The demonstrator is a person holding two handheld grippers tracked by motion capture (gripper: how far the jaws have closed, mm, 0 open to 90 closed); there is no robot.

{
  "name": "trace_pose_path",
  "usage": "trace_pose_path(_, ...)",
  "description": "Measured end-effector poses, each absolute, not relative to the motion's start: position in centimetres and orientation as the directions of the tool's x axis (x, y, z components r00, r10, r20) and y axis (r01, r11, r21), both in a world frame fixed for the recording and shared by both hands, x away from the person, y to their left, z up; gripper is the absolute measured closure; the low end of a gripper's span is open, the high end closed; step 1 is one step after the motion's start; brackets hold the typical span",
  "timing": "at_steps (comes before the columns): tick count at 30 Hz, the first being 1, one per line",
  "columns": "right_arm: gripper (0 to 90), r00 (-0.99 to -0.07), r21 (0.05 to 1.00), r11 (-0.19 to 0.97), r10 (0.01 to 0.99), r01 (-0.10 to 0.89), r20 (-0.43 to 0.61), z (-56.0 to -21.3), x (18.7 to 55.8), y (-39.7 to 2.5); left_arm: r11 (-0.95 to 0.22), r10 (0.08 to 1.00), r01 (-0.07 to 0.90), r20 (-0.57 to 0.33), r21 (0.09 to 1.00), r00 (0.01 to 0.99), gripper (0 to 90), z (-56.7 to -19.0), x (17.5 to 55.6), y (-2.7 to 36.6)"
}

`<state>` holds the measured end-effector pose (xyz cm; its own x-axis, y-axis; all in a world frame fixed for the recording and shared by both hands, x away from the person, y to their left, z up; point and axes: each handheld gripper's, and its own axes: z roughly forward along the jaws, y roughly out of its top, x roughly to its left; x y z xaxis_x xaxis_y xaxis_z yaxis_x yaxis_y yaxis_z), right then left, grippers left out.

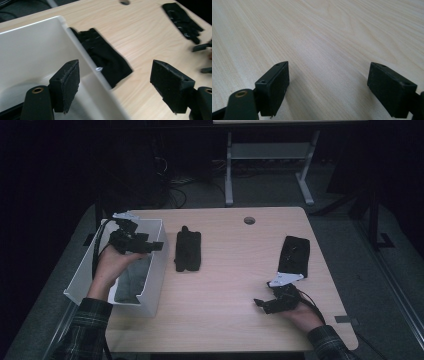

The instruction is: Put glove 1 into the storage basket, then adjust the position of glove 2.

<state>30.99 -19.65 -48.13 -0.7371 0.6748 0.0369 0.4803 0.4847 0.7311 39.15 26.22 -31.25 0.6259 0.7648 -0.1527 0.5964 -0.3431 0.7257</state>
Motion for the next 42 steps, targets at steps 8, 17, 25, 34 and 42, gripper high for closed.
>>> trace_pose_path(8,17.0,-0.737,0.730,0.484,0.675,0.482,0.039,-48.1,31.0,-19.6,-0.375,0.709,0.557,-0.158,0.741,0.687,23.3,-31.4,37.8,21.8)
trace_pose_path(17,15.7,-0.731,0.728,0.483,0.681,0.487,0.038,-48.1,31.0,-19.6,-0.417,0.651,0.529,-0.163,0.739,0.742,23.3,-33.2,36.3,17.2)
trace_pose_path(25,15.7,-0.732,0.727,0.483,0.680,0.487,0.038,-48.1,31.0,-19.6,-0.461,0.625,0.511,-0.143,0.725,0.767,23.3,-37.0,34.8,14.6)
trace_pose_path(34,15.2,-0.735,0.709,0.502,0.677,0.495,0.034,-47.7,31.1,-19.7,-0.511,0.599,0.504,-0.132,0.696,0.790,22.1,-41.6,33.8,14.4)
trace_pose_path(42,54.5,-0.652,0.767,0.416,0.758,0.488,0.003,-45.2,33.6,-21.9,-0.572,0.590,0.496,-0.092,0.654,0.802,21.4,-44.6,32.7,14.3)
